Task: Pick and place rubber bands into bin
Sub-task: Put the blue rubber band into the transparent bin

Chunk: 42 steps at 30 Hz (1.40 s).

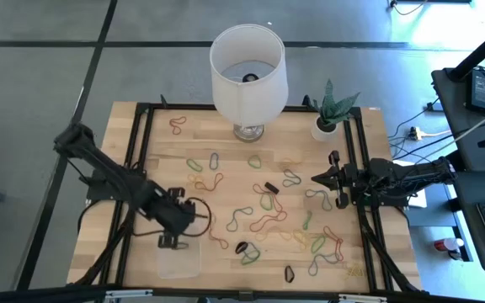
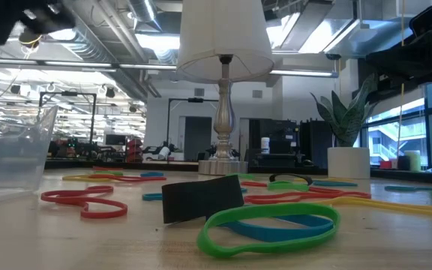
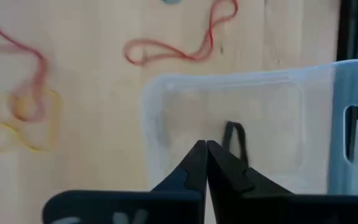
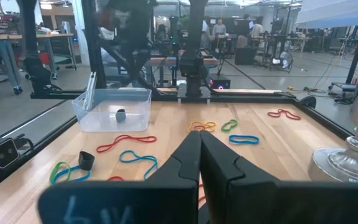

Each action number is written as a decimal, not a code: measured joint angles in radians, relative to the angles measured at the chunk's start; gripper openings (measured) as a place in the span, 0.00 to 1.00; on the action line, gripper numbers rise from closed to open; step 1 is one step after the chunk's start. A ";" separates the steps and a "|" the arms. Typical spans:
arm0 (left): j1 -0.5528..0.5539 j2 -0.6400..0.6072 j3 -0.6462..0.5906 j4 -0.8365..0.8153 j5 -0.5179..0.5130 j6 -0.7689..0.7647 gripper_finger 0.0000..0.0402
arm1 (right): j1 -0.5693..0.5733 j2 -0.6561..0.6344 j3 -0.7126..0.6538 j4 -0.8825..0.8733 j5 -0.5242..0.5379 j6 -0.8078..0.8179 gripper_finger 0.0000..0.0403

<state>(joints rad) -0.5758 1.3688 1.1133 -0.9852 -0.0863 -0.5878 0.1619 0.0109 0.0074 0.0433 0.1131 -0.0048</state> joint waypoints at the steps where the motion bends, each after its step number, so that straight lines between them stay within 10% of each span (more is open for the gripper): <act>1: 0.013 -0.022 0.000 -0.010 -0.018 0.030 0.01 | 0.000 0.000 0.000 0.000 0.001 0.000 0.02; 13: 0.300 -0.110 -0.008 -0.154 -0.131 0.401 0.00 | 0.000 0.102 0.000 0.033 0.129 0.065 0.00; 25: 0.591 -0.215 -0.289 0.114 0.007 0.645 0.00 | 0.000 0.508 0.225 -0.013 0.167 0.182 0.00; 42: 0.717 -0.454 -0.399 0.212 0.035 0.604 0.00 | -0.059 1.268 0.765 -1.076 0.142 0.638 0.08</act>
<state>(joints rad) 0.1413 0.9152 0.7143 -0.7731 -0.0515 0.0158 0.1030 1.2784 0.7728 -1.0331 0.2547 0.6334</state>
